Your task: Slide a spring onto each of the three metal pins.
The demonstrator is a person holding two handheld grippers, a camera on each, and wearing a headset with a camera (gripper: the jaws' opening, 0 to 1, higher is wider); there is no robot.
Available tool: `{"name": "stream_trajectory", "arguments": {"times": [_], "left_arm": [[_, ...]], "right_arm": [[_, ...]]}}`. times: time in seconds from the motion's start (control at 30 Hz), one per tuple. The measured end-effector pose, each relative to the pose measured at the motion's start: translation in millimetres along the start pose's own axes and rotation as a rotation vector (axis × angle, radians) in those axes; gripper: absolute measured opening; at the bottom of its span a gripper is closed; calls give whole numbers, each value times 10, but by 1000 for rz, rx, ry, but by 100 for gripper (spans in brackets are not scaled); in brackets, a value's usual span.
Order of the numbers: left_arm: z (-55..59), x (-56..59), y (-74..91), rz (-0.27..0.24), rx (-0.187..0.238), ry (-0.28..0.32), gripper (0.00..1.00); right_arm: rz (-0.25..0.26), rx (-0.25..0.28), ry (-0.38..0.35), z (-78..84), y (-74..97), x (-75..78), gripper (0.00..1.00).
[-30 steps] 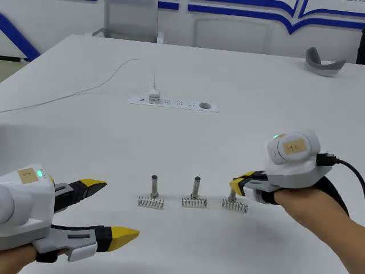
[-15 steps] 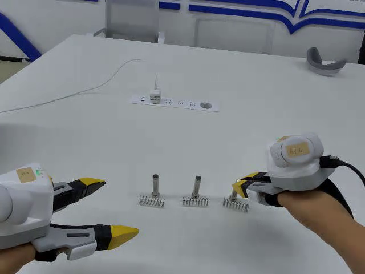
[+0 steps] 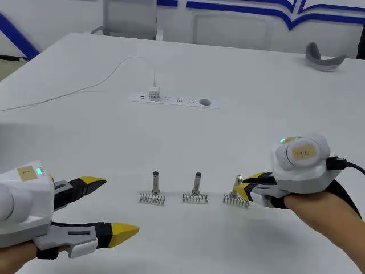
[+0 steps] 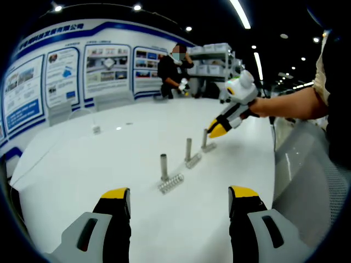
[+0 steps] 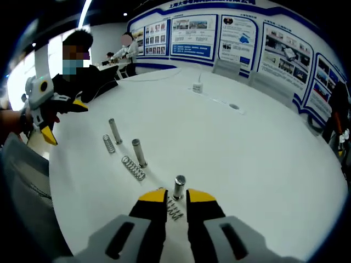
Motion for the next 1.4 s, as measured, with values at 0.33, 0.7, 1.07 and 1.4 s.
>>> {"name": "stream_trajectory", "arguments": {"times": [0.33, 0.7, 1.07, 1.4], "left_arm": [[-1, -18, -4, 2, -5, -3, 74], [-12, -33, -1, 1, -6, -5, 73], [-18, -19, -20, 6, -10, -5, 73], [14, 1, -24, 9, -22, -3, 72]], "right_arm": [[-18, 17, 44, 17, 146, 26, 17], [-138, -49, 138, 155, 150, -1, 18], [-181, -134, 252, 217, -16, 16, 18], [-250, -215, 315, 233, -167, 9, 16]]}}
Point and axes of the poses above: the centre of the closed fingertips' face, and the gripper's own axes: y roughly backward along the fingers, x roughly to its right, z roughly out of its underside, the point moved 5 cm from there along y, roughly backward along the fingers, and after that the axes turned 1 degree about -x, right-handed, at the moved point
